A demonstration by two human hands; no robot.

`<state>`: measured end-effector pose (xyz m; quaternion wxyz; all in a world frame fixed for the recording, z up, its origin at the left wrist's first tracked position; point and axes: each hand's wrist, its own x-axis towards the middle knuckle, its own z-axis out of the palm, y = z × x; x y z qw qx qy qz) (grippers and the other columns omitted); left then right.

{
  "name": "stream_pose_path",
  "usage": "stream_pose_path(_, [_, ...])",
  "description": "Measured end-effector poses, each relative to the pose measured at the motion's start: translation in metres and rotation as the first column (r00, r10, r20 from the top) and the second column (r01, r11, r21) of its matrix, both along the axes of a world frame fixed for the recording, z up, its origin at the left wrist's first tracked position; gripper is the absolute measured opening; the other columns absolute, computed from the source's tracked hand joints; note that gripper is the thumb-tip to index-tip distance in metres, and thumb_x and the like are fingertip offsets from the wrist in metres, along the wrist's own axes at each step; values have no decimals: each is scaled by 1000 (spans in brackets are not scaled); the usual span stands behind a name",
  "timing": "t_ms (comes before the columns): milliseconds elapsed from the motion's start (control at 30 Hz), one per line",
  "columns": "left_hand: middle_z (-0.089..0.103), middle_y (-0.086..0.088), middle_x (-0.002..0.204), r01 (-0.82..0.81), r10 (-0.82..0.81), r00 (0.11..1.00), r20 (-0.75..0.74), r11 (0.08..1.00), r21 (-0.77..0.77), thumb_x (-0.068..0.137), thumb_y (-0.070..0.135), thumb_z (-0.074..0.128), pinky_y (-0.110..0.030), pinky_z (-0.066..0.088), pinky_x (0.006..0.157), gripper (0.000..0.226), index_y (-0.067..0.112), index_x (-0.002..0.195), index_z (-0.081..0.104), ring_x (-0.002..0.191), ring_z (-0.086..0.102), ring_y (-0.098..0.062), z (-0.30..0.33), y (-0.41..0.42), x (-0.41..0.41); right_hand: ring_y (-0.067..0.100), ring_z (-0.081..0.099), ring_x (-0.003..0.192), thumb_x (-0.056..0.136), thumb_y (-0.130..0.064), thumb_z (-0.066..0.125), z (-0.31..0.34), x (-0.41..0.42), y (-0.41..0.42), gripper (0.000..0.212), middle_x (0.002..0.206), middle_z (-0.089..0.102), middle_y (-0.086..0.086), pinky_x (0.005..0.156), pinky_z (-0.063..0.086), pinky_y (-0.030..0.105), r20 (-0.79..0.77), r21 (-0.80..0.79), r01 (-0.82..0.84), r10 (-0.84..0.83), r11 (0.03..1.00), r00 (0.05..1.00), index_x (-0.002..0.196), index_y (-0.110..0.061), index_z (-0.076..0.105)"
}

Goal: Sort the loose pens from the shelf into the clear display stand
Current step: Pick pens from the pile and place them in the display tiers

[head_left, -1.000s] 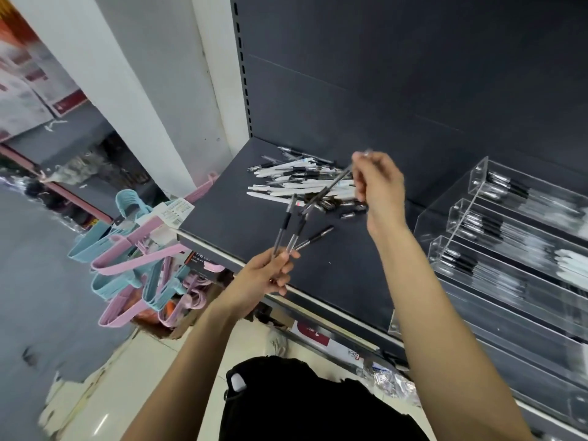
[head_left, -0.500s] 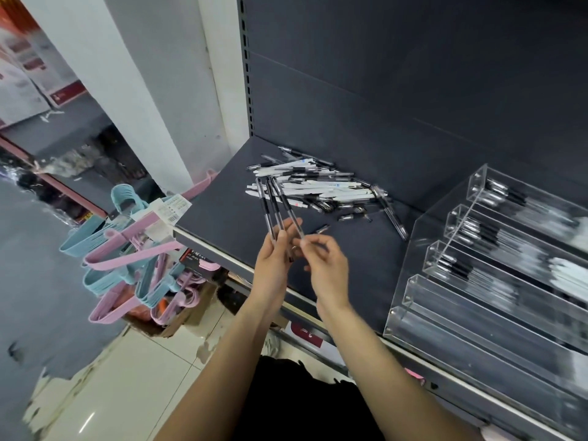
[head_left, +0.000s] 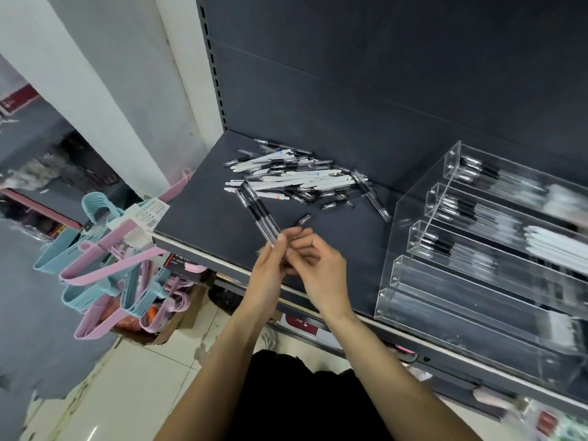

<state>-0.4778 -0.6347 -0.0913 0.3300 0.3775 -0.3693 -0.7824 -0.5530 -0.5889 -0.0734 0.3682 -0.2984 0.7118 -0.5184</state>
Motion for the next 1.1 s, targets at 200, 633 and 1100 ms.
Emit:
stream_pose_path(200, [73, -3, 97, -55, 60, 996, -62, 996, 67, 102, 26, 36, -32, 53, 85, 25, 8, 97, 52, 96, 67, -17, 8, 26, -24, 2, 62, 72, 85, -26, 67, 17, -38, 55, 5, 83, 69, -13, 68, 51, 21, -459, 66, -43, 68, 997, 886, 89, -23, 68])
stream_pose_path(633, [48, -1, 64, 128, -116, 986, 118, 987, -96, 100, 27, 38, -21, 41, 54, 26, 12, 89, 56, 58, 43, -11, 31, 197, -141, 4, 56, 53, 87, -22, 65, 36, -172, 171, 2, 78, 64, -11, 58, 48, 21, -87, 26, -146, 147, 989, 985, 88, -21, 66])
stream_pose_path(1100, [20, 7, 59, -103, 89, 991, 98, 984, 148, 100, 33, 37, -14, 21, 40, 33, 13, 104, 64, 46, 20, -4, 21, 211, -138, 19, 66, 80, 88, -28, 63, 47, -272, 154, 16, 94, 69, 2, 60, 48, 26, -856, 332, -221, 391, 917, 338, 97, -17, 71])
